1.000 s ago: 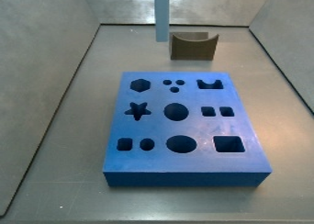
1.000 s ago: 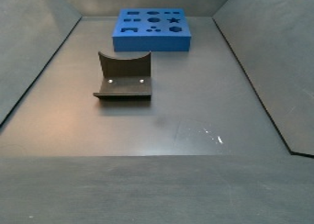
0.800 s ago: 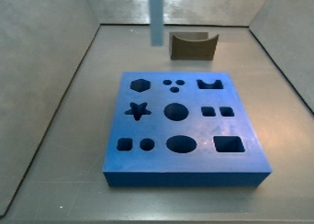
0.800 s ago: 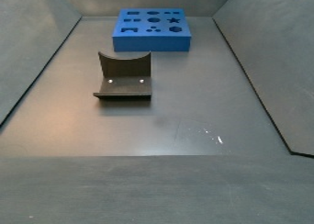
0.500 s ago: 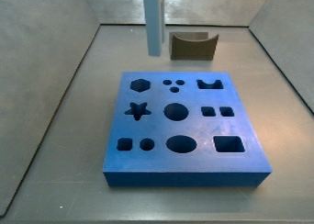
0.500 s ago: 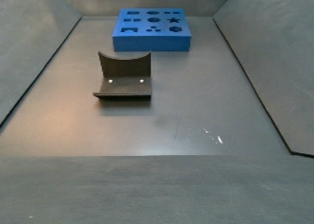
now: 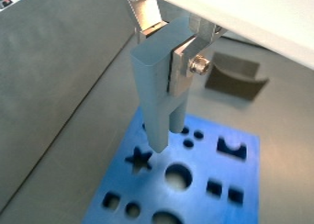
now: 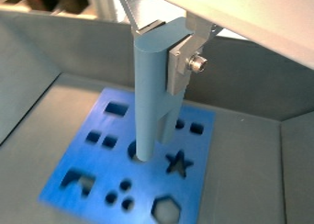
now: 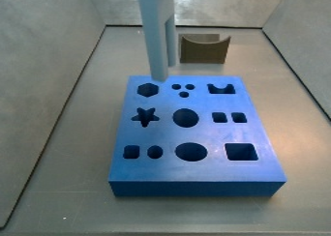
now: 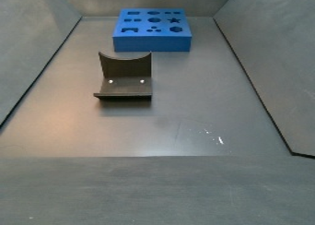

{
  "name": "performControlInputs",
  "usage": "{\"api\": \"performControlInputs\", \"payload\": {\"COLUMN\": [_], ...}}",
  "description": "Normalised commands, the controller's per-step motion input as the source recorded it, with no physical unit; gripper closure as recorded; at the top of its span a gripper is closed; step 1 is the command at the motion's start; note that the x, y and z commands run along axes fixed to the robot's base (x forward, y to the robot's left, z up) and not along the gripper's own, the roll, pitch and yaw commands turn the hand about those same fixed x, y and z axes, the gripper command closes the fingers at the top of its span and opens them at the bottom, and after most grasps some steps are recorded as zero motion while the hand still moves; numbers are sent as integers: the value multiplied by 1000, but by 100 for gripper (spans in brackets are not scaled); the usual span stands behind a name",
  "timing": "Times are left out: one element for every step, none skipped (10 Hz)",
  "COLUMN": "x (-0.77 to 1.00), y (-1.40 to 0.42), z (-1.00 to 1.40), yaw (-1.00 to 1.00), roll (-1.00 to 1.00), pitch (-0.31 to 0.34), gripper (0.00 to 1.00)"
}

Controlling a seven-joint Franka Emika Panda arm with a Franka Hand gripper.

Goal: Insert the square-circle object.

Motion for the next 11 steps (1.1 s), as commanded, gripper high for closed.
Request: {"api": "performControlInputs", "payload": {"x": [0, 0, 0, 0, 0, 0, 0, 0, 0, 14, 0], "y": [-511, -380, -283, -254, -251, -251, -251, -251, -254, -243, -183], "z": [-123, -191, -240, -249, -251, -246, -240, -237, -231, -214, -146], "yaw": [-751, -871, -946, -966, -966, -963, -960, -954, -951, -954, -983], "roll": [0, 0, 0, 0, 0, 0, 0, 0, 0, 0, 21], "pitch": [0, -9, -11, -4, -4, 0, 0, 0, 0, 0, 0], "gripper": [100, 100, 100, 100, 100, 100, 100, 100, 100, 100, 100]}}
